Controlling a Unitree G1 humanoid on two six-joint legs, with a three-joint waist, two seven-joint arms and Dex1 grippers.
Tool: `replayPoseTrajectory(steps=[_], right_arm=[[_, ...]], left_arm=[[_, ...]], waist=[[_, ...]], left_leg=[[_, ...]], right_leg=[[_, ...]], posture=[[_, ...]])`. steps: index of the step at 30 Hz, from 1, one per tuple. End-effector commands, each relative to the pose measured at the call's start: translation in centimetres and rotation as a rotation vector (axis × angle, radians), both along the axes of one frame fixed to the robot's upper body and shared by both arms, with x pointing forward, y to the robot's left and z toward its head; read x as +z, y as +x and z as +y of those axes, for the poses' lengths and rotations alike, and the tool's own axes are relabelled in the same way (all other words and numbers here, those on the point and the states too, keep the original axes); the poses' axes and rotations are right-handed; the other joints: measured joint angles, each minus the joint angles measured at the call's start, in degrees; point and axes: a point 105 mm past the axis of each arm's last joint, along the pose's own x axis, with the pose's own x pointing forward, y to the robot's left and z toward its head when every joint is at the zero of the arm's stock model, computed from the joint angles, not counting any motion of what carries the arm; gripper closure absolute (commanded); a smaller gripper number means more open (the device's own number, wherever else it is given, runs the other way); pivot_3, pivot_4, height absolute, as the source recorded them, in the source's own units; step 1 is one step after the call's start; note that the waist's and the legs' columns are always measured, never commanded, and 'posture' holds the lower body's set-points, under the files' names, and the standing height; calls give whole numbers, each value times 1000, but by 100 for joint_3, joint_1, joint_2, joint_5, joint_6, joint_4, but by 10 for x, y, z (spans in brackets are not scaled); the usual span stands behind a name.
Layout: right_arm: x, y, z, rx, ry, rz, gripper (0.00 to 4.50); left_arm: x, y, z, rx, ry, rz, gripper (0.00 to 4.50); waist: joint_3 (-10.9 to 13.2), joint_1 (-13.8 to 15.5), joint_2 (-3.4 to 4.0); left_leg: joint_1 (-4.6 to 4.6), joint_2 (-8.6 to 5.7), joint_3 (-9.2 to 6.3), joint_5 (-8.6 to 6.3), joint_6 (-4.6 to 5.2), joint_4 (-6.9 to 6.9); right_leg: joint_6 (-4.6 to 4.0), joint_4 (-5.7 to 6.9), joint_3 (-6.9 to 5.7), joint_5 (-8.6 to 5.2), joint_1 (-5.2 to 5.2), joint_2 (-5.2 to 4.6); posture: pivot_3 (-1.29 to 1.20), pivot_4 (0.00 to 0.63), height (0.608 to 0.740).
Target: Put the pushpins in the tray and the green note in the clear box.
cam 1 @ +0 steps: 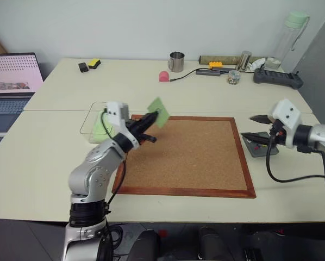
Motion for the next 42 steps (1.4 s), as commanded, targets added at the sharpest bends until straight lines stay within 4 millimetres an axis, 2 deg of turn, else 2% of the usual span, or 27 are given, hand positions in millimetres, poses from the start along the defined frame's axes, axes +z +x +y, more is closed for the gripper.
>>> replayPoseTrajectory(steps=[1,4,11,14,18,21,22,28,34,41,42], right_arm=[[29,-8,30,137,37,-30,1389],[38,-4,45,170,72,-1,1389],[36,-3,60,205,94,38,1389],[34,-5,61,209,92,47,1389],[34,-7,62,211,95,51,1389],[34,-9,62,201,100,54,1374],[33,-9,62,195,100,56,1374],[30,-10,58,171,87,57,1374],[29,-9,57,162,87,55,1374],[31,-6,50,123,96,42,1374],[31,-6,48,112,97,40,1374]], left_arm=[[29,0,46,271,63,-121,4500],[28,1,82,441,82,-119,4500],[35,3,127,649,191,-125,4500],[29,8,130,666,213,-96,4500],[21,16,120,606,226,-58,4500],[15,19,114,563,237,-27,4100],[14,20,113,545,235,-14,3667],[15,19,103,473,248,-11,2576],[21,14,97,435,283,-35,1294],[28,3,96,399,319,-41,21],[29,2,96,392,335,-42,6]], waist=[[2,10,-3],[3,52,-6],[4,128,-7],[4,130,-7],[4,109,-8],[4,99,-8],[4,92,-8],[4,80,-8],[4,81,-8],[4,78,-8],[4,79,-8]], left_leg=[[-1,-1,-1,0,0,0],[-3,-1,-2,-1,-2,0],[-20,-6,-19,-3,-5,0],[-34,-9,-19,-3,-6,2],[-61,-7,-17,7,-22,2],[-92,-6,-14,17,-37,3],[-92,-5,-13,18,-38,3],[-90,-3,-5,15,-33,3],[-90,-3,-5,14,-32,3],[-90,-2,-4,15,-33,3],[-90,-2,-4,14,-32,3]], right_leg=[[-1,-2,0,0,-1,0],[-2,-5,0,1,-4,-2],[-3,-6,-15,2,-10,-6],[-2,-5,-15,3,-23,-9],[-4,10,-14,4,-61,-8],[-10,18,-12,13,-99,-8],[-10,18,-12,13,-99,-7],[-10,18,-9,14,-100,-7],[-9,18,-8,16,-100,-6],[-9,18,-7,17,-100,-6],[-9,18,-7,17,-100,-6]], posture=[[0,150,740],[0,150,740],[0,150,740],[0,150,740],[0,150,740],[0,150,740],[0,150,740],[0,150,740],[0,150,740],[0,150,740],[0,150,740]])
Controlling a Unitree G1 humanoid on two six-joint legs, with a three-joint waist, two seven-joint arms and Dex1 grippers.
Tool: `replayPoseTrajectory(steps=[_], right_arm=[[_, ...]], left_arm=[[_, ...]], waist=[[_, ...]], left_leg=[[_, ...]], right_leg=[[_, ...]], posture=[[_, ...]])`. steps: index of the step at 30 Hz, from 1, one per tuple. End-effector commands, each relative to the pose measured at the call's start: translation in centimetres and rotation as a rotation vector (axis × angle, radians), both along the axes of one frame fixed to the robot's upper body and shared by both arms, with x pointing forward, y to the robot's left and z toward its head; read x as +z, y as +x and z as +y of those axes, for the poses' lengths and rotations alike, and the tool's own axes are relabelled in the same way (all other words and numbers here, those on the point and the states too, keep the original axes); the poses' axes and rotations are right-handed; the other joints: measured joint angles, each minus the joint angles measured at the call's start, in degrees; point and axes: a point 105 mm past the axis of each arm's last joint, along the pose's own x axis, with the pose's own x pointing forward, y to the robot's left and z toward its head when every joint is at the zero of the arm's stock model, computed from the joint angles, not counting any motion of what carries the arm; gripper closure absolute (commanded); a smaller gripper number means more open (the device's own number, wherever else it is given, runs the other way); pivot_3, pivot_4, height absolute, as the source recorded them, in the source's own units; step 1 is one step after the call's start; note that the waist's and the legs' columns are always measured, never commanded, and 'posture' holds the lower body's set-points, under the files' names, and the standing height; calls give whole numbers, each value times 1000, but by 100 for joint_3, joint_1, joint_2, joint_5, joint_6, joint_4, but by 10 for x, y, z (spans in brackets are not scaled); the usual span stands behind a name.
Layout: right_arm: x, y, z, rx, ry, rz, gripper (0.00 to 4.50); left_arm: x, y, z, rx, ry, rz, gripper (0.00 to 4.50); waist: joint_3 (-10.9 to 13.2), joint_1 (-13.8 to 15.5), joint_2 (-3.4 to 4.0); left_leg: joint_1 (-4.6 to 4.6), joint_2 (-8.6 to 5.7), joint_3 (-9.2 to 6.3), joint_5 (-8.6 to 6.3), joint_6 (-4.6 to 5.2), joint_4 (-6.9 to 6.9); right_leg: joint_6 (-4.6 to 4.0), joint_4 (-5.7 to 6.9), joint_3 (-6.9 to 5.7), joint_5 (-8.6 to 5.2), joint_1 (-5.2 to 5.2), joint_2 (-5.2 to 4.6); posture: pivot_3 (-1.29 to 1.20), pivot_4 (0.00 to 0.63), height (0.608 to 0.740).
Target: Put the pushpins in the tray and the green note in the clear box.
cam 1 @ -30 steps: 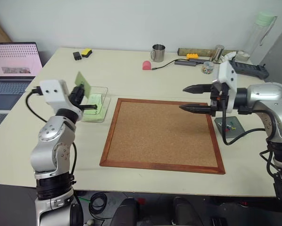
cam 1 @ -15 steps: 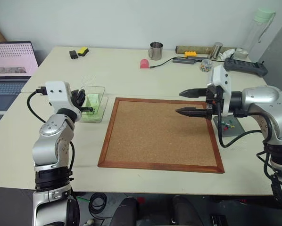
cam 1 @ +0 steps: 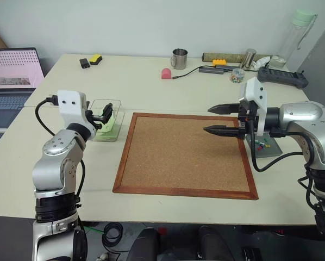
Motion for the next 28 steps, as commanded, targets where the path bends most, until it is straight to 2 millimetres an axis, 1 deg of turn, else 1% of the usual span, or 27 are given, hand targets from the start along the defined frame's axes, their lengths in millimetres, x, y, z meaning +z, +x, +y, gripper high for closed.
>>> replayPoseTrajectory(steps=[1,4,6,7,8,9,10,12,13,14,16,18,22,28], right_arm=[[12,-1,-12,-47,11,-59,1374],[11,-2,-25,-90,3,-50,1374],[7,-5,-41,-130,-26,-38,1374],[5,-7,-52,-157,-47,-26,1374],[4,-8,-60,-174,-61,-18,1374],[3,-10,-73,-209,-89,-9,1374],[2,-12,-83,-231,-110,-4,1374],[1,-15,-95,-257,-146,3,1374],[0,-16,-106,-282,-168,11,1374],[1,-19,-119,-311,-197,18,1374],[2,-24,-141,-354,-245,27,1374],[3,-27,-153,-377,-271,26,1374],[-1,-32,-170,-398,-299,36,1374],[-7,-34,-177,-410,-300,34,1374]], left_arm=[[22,-12,1,-32,78,-46,6],[30,-19,7,-58,169,-40,6],[34,-28,11,-116,251,-13,6],[34,-35,14,-165,305,18,6],[33,-40,16,-200,340,42,6],[29,-48,22,-237,385,90,6],[27,-53,26,-263,415,125,6],[22,-61,35,-293,444,177,6],[20,-67,39,-315,478,205,6],[15,-76,44,-354,513,253,6],[7,-93,52,-423,548,336,6],[6,-100,60,-442,548,368,6],[7,-105,72,-451,533,386,6],[0,-108,75,-476,515,403,6]], waist=[[0,2,0],[0,3,0],[0,2,0],[0,1,0],[0,1,0],[0,1,2],[1,0,3],[4,-2,8],[4,-3,8],[5,-6,9],[6,-19,11],[9,-16,17],[9,-23,17],[10,-35,20]], left_leg=[[0,0,0,0,0,0],[0,0,0,-1,1,-1],[0,0,1,-7,12,-1],[-1,1,1,-7,13,-1],[0,1,3,-8,14,-2],[-1,1,6,-9,15,-3],[0,1,12,-9,15,-4],[3,4,21,-11,19,-8],[2,5,24,-11,19,-8],[5,8,27,-11,20,-7],[4,14,36,-11,20,-7],[8,14,42,-11,20,-6],[12,20,46,-11,21,-5],[10,21,47,-11,21,-6]], right_leg=[[0,0,0,0,0,0],[0,0,0,0,0,1],[0,-1,1,0,0,1],[0,-2,0,0,0,1],[0,-4,2,0,0,1],[0,-6,3,-1,0,1],[-1,-4,7,-1,-1,1],[-2,-8,12,-2,-3,1],[-2,-10,10,-2,-3,1],[-5,-9,9,-4,-2,1],[-11,-9,6,-8,-2,4],[-13,-7,9,-9,0,3],[-19,-6,3,-8,3,6],[-17,-6,7,-8,0,6]], posture=[[0,150,740],[0,150,740],[0,150,740],[0,150,740],[0,150,740],[0,150,740],[0,150,740],[0,150,740],[0,150,740],[0,150,740],[0,150,740],[0,150,740],[0,150,740],[0,150,740]])
